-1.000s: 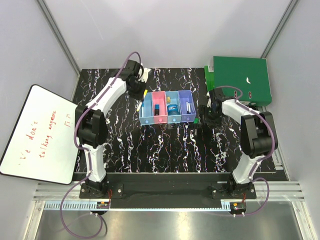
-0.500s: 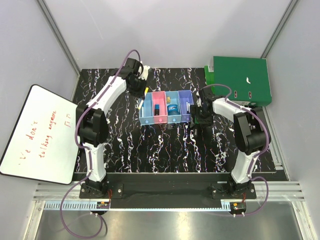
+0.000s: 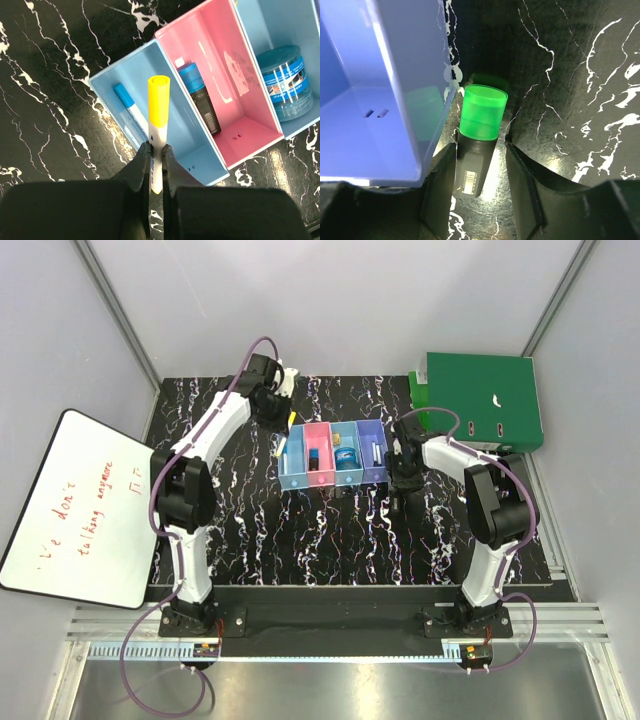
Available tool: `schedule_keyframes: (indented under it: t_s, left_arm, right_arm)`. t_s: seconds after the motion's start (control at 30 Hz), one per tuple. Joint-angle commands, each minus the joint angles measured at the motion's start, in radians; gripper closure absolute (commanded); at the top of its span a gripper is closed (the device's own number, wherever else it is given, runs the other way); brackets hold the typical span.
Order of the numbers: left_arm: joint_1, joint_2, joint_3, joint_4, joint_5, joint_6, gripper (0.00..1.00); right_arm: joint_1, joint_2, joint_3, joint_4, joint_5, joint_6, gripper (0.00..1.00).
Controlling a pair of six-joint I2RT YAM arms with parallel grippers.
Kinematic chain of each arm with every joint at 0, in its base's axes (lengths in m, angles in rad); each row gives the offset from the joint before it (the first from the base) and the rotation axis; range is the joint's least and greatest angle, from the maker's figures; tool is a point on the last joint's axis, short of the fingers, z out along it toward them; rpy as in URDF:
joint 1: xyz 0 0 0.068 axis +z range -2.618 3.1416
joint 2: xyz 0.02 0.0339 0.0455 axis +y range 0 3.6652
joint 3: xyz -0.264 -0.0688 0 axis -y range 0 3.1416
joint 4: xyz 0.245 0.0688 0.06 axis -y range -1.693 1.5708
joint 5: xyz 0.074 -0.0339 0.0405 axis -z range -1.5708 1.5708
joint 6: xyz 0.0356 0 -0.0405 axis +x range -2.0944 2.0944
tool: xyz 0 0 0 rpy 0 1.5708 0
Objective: Sort the stationery into containers
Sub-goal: Pick up the pen from the center of the board.
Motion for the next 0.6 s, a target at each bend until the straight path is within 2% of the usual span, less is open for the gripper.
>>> schedule_keyframes:
  t_s: [0.0,0.03,0.13,0.17,0.27,0.3,0.57]
  left_arm:
    - [0.011,-0.008,0.054,0.042,0.033,-0.014,1.0]
    - [0.013,-0.01,0.054,0.042,0.033,-0.014,1.0]
    - [0.022,-0.013,0.052,0.047,0.04,-0.014,1.0]
    - [0.023,-0.016,0.052,0.047,0.045,-0.014,1.0]
    - [0.027,-0.024,0.045,0.053,0.047,-0.012,1.0]
    - [0.028,-0.027,0.042,0.055,0.05,-0.014,1.0]
    - [0.03,-0.06,0.008,0.056,0.06,-0.014,1.0]
  right_arm:
    - [0.039,0.051,0.009,0.026,0.028,-0.006,0.51]
    - [0.048,0.056,0.009,0.027,0.029,-0.01,0.52]
    - [0.064,0.06,0.011,0.03,0.035,-0.019,0.67]
    - [0.071,0.06,0.011,0.032,0.037,-0.021,0.77]
    - [0.087,0.056,0.011,0.033,0.037,-0.03,0.91]
    - [0.088,0.051,0.011,0.033,0.037,-0.032,0.99]
    - [0.094,-0.065,-0.018,0.02,0.049,-0.05,1.0]
